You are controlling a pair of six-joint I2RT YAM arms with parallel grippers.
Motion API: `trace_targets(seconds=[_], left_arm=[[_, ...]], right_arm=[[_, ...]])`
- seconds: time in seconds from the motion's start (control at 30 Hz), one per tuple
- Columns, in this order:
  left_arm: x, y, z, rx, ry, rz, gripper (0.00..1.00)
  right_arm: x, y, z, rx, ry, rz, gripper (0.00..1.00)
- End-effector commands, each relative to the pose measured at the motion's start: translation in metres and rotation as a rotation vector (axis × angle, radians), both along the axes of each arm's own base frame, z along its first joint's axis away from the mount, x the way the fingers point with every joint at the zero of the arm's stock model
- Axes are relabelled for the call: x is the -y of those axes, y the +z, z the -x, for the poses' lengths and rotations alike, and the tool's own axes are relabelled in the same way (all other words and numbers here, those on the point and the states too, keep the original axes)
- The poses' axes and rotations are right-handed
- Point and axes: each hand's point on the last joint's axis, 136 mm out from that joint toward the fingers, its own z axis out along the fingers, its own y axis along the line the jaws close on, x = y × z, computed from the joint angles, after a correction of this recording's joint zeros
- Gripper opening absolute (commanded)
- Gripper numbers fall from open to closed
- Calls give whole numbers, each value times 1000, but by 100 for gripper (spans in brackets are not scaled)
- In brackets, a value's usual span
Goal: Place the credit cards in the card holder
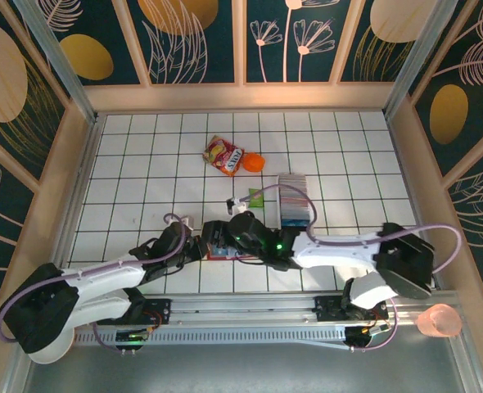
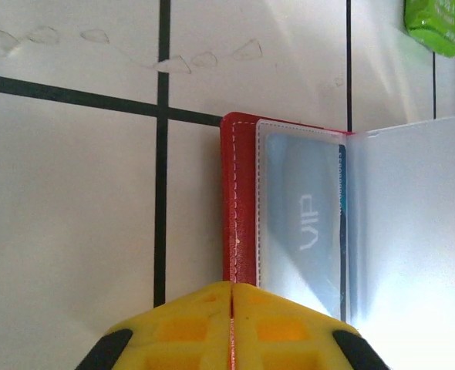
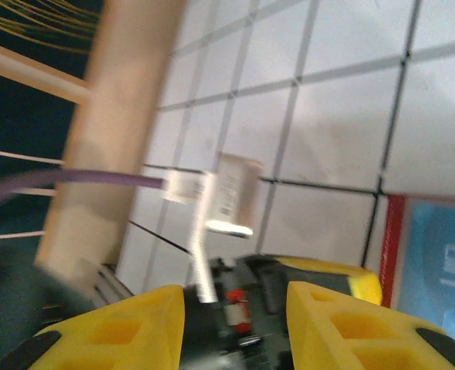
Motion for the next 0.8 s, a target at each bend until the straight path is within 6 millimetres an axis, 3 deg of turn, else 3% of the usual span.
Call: trace_targets(seconds=[0.0, 0.1, 0.17, 0.27, 0.37, 0.6, 0.77], left_arm=[[-10, 3, -2, 17, 49, -19, 12], [-12, 12, -6, 46, 73, -6, 15], [-12, 17, -8, 65, 78, 4, 18], [-12, 18, -8, 65, 75, 6, 18], [-11, 14, -6, 51, 64, -2, 21], [-10, 5, -3, 27, 47, -21, 22], [-10, -1, -1, 9, 33, -39, 23]], right_arm=[[28, 32, -15, 179, -67, 78, 40], [61, 44, -23, 281, -96, 181, 39], [90, 40, -34, 290, -140, 266, 36], [133, -4, -51, 76, -220, 319, 31], [127, -41, -33, -78, -173, 268, 40], [92, -81, 6, -215, -121, 311, 41], [87, -108, 12, -275, -135, 411, 46]])
